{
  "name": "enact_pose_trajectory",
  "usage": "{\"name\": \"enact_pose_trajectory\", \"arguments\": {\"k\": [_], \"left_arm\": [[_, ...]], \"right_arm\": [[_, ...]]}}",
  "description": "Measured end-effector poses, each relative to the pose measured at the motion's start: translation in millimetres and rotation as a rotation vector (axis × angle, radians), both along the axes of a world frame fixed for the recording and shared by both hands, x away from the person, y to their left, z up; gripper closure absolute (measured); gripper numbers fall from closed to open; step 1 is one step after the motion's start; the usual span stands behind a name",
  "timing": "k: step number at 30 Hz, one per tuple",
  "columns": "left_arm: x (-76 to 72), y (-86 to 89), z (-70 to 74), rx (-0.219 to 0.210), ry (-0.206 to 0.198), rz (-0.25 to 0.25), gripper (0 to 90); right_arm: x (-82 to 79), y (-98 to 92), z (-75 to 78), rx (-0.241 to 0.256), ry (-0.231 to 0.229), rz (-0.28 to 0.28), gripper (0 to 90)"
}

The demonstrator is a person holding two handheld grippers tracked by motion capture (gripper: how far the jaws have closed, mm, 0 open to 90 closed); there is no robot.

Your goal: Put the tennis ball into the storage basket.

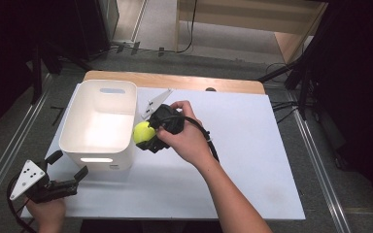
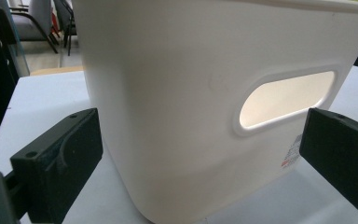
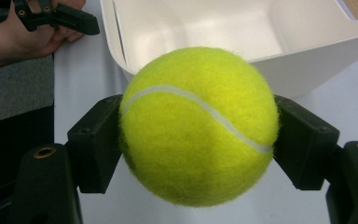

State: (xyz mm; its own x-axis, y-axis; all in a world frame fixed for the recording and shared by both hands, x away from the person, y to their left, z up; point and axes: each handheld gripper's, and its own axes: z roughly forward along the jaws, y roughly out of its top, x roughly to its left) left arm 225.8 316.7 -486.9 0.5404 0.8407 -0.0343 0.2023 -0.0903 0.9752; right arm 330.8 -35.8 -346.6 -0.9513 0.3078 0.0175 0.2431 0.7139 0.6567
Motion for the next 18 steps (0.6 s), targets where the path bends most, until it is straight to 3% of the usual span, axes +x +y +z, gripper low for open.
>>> {"name": "enact_pose_trajectory", "arguments": {"k": [18], "left_arm": [[0.0,-0.2,0.0,0.001,0.0,-0.001,0.0]], "right_arm": [[6.2,16.7,13.5,0.008,-0.013,0.019,23.4]]}}
